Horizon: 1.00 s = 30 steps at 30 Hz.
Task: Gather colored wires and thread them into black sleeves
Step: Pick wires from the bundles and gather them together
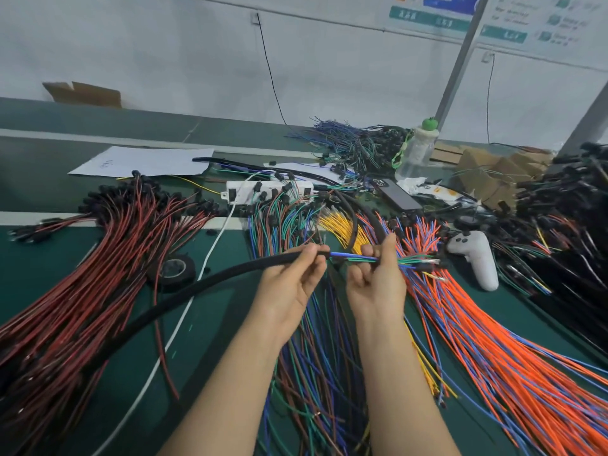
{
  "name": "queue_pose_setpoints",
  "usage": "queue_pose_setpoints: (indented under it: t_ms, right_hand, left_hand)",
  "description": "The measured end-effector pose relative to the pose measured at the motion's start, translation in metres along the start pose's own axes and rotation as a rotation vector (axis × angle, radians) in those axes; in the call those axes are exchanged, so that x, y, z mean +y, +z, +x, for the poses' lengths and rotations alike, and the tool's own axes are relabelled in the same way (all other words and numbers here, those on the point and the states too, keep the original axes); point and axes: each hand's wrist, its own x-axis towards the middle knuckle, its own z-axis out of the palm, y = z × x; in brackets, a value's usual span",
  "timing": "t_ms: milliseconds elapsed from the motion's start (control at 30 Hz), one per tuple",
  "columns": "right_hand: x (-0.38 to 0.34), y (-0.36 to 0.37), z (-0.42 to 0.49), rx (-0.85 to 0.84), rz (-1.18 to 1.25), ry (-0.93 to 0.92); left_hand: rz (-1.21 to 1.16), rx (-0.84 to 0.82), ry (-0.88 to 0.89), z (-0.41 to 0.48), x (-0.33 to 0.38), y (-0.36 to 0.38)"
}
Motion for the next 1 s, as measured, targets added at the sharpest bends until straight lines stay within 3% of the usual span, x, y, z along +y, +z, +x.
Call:
queue_pose_setpoints:
  t_ms: [167,433,533,667,767,867,1000]
  right_hand:
    - [0.011,0.005,-0.004,0.042,-0.047,-0.106]
    - [0.017,0.008,-0.008,0.028,-0.142,-0.073]
    - [0.011,0.004,-0.005,0.009,0.039,0.058]
    - [-0.011,-0.006,0.002,-0.081,0.351,0.210]
    - [-0.020,-0.012,0.002,-0.135,0.292,0.193]
    - [-0.014,-0.007,0.001,-0.078,0.210,0.088]
    - [0.010,0.007,-0.003,-0.051,-0.079,-0.067]
  left_hand:
    - [0.014,0.001,0.018,0.000,-0.007,0.001]
    - [0.069,-0.026,0.003,-0.004,-0.016,0.009]
    - [0.045,-0.065,-0.009,-0.004,-0.006,0.005]
    - [-0.199,-0.128,0.040,0.000,0.020,-0.011]
    - [-0.246,-0.101,0.064,0.002,0.028,-0.017]
    - [-0.214,-0.028,0.106,0.004,0.029,-0.017]
    - [-0.113,0.035,0.144,0.004,0.017,-0.006]
